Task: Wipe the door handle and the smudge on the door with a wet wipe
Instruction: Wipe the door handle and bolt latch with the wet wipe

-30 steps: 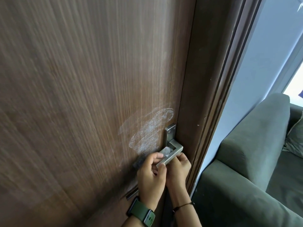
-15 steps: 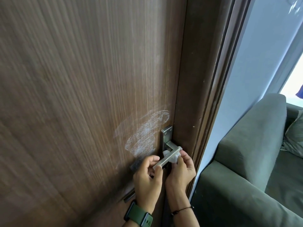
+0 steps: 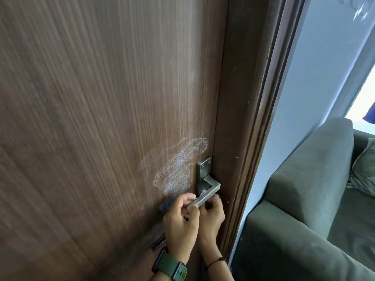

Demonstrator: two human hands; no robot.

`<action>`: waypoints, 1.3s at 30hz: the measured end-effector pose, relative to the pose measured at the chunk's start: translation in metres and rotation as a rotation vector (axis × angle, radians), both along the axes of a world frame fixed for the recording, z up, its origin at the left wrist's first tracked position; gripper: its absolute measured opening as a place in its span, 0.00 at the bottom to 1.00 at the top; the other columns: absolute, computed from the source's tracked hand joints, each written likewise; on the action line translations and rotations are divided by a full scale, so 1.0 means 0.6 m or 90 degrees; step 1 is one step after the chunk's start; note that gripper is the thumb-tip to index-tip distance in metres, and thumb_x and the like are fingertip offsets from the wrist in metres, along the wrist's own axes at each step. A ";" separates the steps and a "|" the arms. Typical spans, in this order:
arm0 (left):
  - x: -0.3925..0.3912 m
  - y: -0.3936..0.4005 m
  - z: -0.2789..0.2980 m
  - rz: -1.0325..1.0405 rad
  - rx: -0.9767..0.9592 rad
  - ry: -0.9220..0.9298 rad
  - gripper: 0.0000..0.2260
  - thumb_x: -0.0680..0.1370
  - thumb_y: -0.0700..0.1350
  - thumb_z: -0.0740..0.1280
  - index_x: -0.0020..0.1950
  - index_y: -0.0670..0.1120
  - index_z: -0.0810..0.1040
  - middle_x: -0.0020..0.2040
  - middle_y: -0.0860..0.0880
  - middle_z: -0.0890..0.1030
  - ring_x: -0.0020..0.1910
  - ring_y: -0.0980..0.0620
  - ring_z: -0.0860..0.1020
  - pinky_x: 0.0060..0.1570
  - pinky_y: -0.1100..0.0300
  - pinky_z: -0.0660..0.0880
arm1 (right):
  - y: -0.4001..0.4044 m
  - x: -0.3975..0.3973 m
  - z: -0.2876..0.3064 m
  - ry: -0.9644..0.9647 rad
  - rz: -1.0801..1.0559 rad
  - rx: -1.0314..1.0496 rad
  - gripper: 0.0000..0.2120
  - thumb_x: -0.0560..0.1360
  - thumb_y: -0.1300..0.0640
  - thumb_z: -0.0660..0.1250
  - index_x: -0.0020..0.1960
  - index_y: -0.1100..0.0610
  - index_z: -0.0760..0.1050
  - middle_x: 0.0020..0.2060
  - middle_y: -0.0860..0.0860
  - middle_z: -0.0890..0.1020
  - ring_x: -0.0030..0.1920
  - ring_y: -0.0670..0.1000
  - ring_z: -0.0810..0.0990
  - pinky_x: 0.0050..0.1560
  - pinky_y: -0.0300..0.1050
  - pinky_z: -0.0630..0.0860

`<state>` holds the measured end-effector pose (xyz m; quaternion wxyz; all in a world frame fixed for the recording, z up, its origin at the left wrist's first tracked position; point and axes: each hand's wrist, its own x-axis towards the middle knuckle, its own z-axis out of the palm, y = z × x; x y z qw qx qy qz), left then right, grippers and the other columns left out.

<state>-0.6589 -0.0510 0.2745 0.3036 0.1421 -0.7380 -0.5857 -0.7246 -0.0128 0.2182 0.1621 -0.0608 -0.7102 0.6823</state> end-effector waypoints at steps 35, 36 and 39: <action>-0.004 0.004 -0.013 0.014 0.041 0.021 0.16 0.71 0.32 0.67 0.42 0.56 0.77 0.36 0.50 0.82 0.32 0.54 0.78 0.35 0.61 0.76 | 0.023 -0.025 0.020 -0.042 -0.031 0.005 0.04 0.71 0.65 0.71 0.40 0.57 0.80 0.34 0.53 0.83 0.35 0.53 0.81 0.37 0.46 0.78; -0.003 0.004 -0.013 0.013 0.046 0.021 0.16 0.71 0.33 0.67 0.42 0.56 0.77 0.36 0.50 0.82 0.33 0.55 0.78 0.35 0.62 0.76 | 0.019 -0.020 0.020 -0.061 -0.024 -0.008 0.03 0.71 0.65 0.70 0.40 0.58 0.79 0.35 0.54 0.83 0.36 0.54 0.81 0.38 0.49 0.78; -0.002 0.003 -0.011 0.007 0.051 0.023 0.16 0.71 0.33 0.67 0.42 0.56 0.77 0.37 0.52 0.82 0.33 0.56 0.78 0.35 0.66 0.75 | 0.019 -0.013 0.025 -0.166 0.075 -0.091 0.03 0.72 0.65 0.69 0.40 0.63 0.78 0.35 0.61 0.83 0.36 0.59 0.82 0.39 0.52 0.79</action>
